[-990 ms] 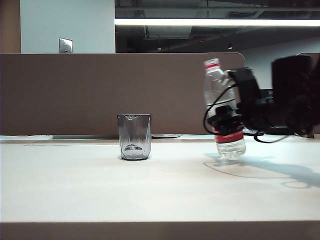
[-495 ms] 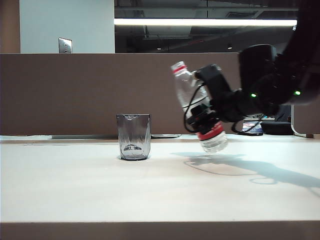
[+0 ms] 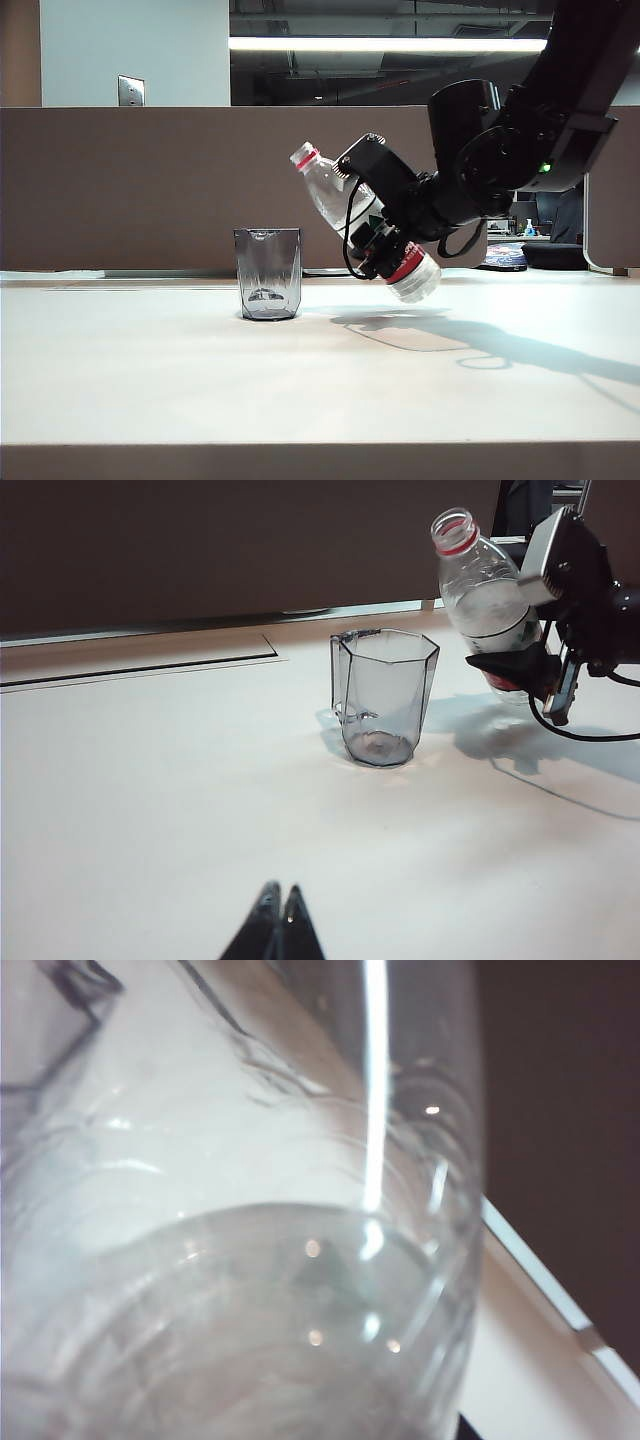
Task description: Pick up the mineral water bottle on the table and pour water into the mug until it's half full.
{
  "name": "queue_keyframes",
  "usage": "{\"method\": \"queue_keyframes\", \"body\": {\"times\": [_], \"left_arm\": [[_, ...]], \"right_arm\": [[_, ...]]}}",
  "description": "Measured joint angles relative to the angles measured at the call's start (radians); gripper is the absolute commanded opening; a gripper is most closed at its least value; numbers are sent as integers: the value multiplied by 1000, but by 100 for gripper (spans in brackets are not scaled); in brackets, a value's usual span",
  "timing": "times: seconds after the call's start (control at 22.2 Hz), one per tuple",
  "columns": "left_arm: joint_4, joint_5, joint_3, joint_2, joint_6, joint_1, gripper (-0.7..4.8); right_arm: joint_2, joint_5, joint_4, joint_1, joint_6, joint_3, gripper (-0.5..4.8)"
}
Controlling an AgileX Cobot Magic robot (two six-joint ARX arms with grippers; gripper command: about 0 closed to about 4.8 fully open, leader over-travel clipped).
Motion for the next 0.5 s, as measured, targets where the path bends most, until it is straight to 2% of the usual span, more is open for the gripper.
{"method": "queue_keyframes", "body": {"times": [0.5], "left_arm": [[0,0,0,0,0,0,-5]], "right_arm": [[0,81,-22,16,-204,4,321]]}}
